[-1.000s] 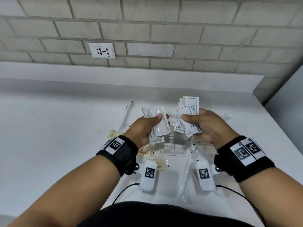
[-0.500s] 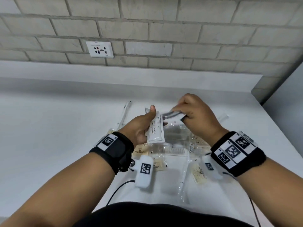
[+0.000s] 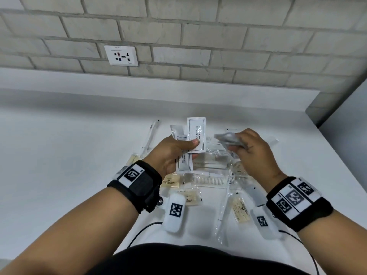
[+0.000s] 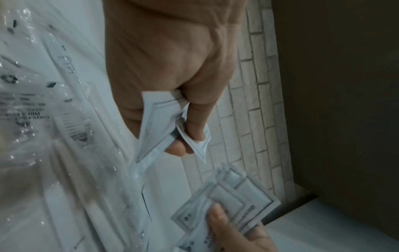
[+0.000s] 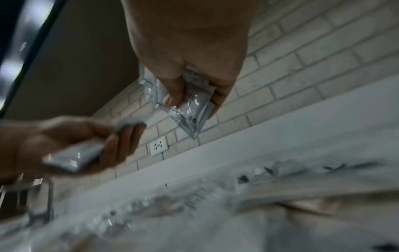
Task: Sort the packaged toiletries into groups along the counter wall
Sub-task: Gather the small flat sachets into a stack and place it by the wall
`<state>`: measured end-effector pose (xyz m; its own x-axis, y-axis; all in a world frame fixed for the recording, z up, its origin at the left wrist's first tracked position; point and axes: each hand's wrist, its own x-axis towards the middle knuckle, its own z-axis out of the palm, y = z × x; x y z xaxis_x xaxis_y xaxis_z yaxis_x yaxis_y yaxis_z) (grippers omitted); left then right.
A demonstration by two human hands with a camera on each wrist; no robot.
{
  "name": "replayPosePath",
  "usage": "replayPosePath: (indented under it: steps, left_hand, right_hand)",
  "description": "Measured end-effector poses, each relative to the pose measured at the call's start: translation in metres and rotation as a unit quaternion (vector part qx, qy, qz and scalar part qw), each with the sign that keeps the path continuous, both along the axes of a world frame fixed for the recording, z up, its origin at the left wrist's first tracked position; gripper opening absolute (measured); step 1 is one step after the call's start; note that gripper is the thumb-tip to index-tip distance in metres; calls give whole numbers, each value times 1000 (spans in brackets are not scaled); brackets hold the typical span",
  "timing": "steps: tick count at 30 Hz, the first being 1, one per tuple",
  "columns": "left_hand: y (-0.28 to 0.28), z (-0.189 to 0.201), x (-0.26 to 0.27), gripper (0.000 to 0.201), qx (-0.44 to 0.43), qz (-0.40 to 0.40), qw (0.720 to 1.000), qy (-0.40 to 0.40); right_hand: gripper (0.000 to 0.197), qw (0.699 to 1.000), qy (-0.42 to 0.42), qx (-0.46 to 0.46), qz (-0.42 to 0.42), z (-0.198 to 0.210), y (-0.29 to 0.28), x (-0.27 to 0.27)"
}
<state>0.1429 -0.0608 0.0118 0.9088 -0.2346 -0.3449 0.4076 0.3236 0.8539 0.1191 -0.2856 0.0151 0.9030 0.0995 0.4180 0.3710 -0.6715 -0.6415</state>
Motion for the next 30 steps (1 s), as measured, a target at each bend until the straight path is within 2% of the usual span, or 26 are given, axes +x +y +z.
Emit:
replayPosePath:
  steps: [2, 4, 6, 8, 10, 14, 17, 21, 24, 27, 30]
  left_hand:
    - [1, -1, 0, 19, 9, 22, 1000, -16]
    - [-2, -2, -1, 24, 17, 32, 999, -26]
    - [-8, 0, -3, 22, 17, 17, 999, -27]
    - [-15, 2, -4, 25, 1, -28, 999, -24]
    - [-19, 2, -4, 31, -42, -56, 998, 0]
    - [-8, 3, 3, 37, -121, 9, 991, 55]
    - [4, -1, 8, 34, -154, 50, 986, 33]
    - [3, 0, 8, 32, -205, 67, 976, 3]
    - [-8, 3, 8, 33, -223, 60, 973, -17]
    - [-14, 2, 9, 40, -203, 40, 978, -29]
    - [-8, 0, 8, 47, -205, 30, 978, -25]
  right_hand:
    - [17, 976, 129, 166, -50, 9, 2, -2]
    - [17, 923, 201, 329, -13, 19, 7, 1]
    - [22, 866, 258, 426, 36, 29, 18, 7]
    - [29, 848, 314, 425, 40, 33, 34, 12]
    - [26, 850, 324, 416, 21, 35, 47, 16]
    - [23, 827, 309, 469, -12, 34, 44, 22]
    - [28, 816, 338, 468, 5, 33, 37, 20]
    - [50, 806, 396, 438, 43, 27, 45, 12]
    - [40, 808, 417, 412, 56, 20, 58, 4]
    - [35, 837, 404, 366, 56, 11, 67, -1]
    - [36, 848, 377, 370, 37, 7, 64, -1]
